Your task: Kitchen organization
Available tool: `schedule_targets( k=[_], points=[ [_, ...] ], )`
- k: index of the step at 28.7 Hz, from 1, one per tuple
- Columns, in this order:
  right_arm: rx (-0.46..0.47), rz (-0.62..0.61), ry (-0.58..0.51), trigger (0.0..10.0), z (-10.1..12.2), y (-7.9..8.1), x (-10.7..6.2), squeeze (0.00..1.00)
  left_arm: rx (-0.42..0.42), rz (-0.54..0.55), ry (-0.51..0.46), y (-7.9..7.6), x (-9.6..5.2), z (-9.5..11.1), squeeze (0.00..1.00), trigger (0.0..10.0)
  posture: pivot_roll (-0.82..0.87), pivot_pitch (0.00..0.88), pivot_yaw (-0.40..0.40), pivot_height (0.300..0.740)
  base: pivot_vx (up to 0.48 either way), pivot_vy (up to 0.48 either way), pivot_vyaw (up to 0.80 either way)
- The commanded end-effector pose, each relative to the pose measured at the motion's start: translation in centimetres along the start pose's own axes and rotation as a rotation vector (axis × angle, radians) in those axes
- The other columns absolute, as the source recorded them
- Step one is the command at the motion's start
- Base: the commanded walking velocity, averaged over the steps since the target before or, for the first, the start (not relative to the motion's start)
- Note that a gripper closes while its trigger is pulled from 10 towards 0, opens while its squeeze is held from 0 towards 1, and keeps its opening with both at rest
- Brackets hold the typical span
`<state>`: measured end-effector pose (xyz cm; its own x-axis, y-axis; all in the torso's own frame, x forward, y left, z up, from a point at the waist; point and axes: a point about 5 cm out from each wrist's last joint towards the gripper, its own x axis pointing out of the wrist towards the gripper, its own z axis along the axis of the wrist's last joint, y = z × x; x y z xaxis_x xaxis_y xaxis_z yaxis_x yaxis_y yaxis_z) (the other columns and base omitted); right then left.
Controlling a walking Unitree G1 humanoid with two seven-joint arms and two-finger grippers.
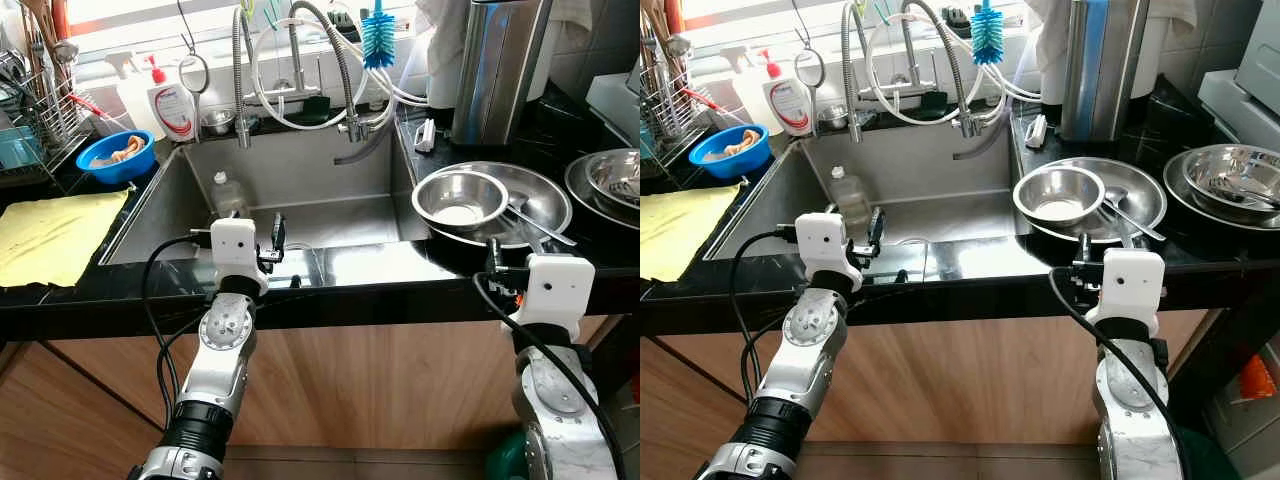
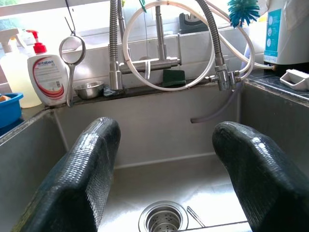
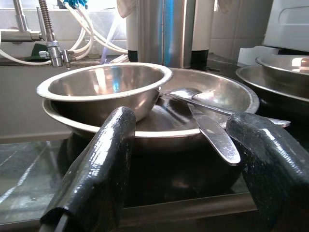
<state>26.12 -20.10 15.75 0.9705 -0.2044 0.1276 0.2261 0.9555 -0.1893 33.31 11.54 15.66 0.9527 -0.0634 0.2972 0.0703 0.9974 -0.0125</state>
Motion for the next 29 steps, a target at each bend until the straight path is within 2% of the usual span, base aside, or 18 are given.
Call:
schedule_targets(
  k=[1,3,4,5,6,7,10,11,12,13,23,26,27,28,29],
  points=[
    [0.012,0.016,0.005,10.0,-0.01,0.48,0.06,0.00,0.020,0.012,0.015,0.68,0.02,-0.20,0.00,10.0,-0.27,0.000,0.167,0.740,0.000,0.000,0.00],
    [0.009,0.008,0.007,10.0,-0.08,0.32,0.04,0.00,0.021,0.011,0.018,0.62,-0.05,-0.28,0.00,10.0,-0.26,0.000,0.168,0.740,0.000,0.000,0.00],
    [0.008,0.005,0.006,8.0,-0.08,0.27,0.05,0.00,0.021,0.009,0.019,0.56,-0.06,-0.29,0.00,10.0,-0.27,0.000,0.169,0.740,0.000,0.000,0.00],
    [0.008,0.004,0.006,8.0,-0.08,0.23,0.06,0.00,0.021,0.008,0.019,0.52,-0.07,-0.29,0.00,10.0,-0.27,0.000,0.169,0.740,0.000,0.000,0.00],
    [0.008,0.001,0.002,0.9,-0.04,0.16,0.07,0.00,0.019,0.005,0.019,0.42,-0.07,-0.28,0.00,10.0,-0.26,0.000,0.169,0.740,0.000,0.000,0.00],
    [0.008,0.000,0.001,0.0,-0.02,0.12,0.07,0.00,0.019,0.004,0.018,0.40,-0.06,-0.28,0.00,10.0,-0.26,0.000,0.169,0.740,0.000,0.000,0.00],
    [0.004,-0.006,0.002,0.2,0.00,0.04,0.04,0.00,0.018,0.004,0.020,0.37,-0.08,-0.30,0.00,10.0,-0.26,0.000,0.167,0.740,0.000,0.000,0.00],
    [0.003,-0.011,0.006,2.7,-0.06,0.00,0.02,0.00,0.018,0.003,0.020,0.34,-0.09,-0.31,0.00,10.0,-0.26,0.000,0.167,0.740,0.000,0.000,0.00],
    [0.002,-0.013,0.010,8.6,-0.12,-0.02,0.01,0.00,0.017,0.003,0.020,0.30,-0.09,-0.31,0.00,10.0,-0.27,0.000,0.168,0.740,0.000,0.000,0.00],
    [0.001,-0.013,0.012,10.0,-0.17,-0.02,0.00,0.00,0.016,0.002,0.020,0.25,-0.09,-0.30,0.00,10.0,-0.27,0.000,0.168,0.740,0.000,0.000,0.00],
    [-0.009,-0.027,0.030,10.0,-0.39,-0.16,0.14,0.00,0.015,-0.002,0.018,0.07,-0.10,-0.26,0.00,10.0,-0.26,0.000,0.164,0.740,0.000,0.000,0.00],
    [0.015,-0.045,0.052,10.0,-0.76,-0.33,0.07,0.00,0.016,0.000,0.020,0.13,-0.18,-0.32,0.00,10.0,-0.26,0.000,0.163,0.740,0.000,0.000,0.00],
    [0.012,-0.046,0.049,3.3,-0.73,-0.33,0.08,0.00,0.017,0.001,0.020,0.14,-0.18,-0.32,0.00,10.0,-0.26,0.000,0.164,0.740,0.000,0.000,0.00],
    [0.010,-0.046,0.048,3.3,-0.71,-0.33,0.08,0.00,0.017,0.001,0.020,0.15,-0.18,-0.32,0.00,10.0,-0.26,0.000,0.164,0.740,0.000,0.000,0.00],
    [0.012,-0.045,0.047,0.0,-0.67,-0.30,0.08,0.00,0.017,0.001,0.020,0.14,-0.19,-0.33,0.00,10.0,-0.26,0.000,0.163,0.740,0.000,0.000,0.00]
  ],
)
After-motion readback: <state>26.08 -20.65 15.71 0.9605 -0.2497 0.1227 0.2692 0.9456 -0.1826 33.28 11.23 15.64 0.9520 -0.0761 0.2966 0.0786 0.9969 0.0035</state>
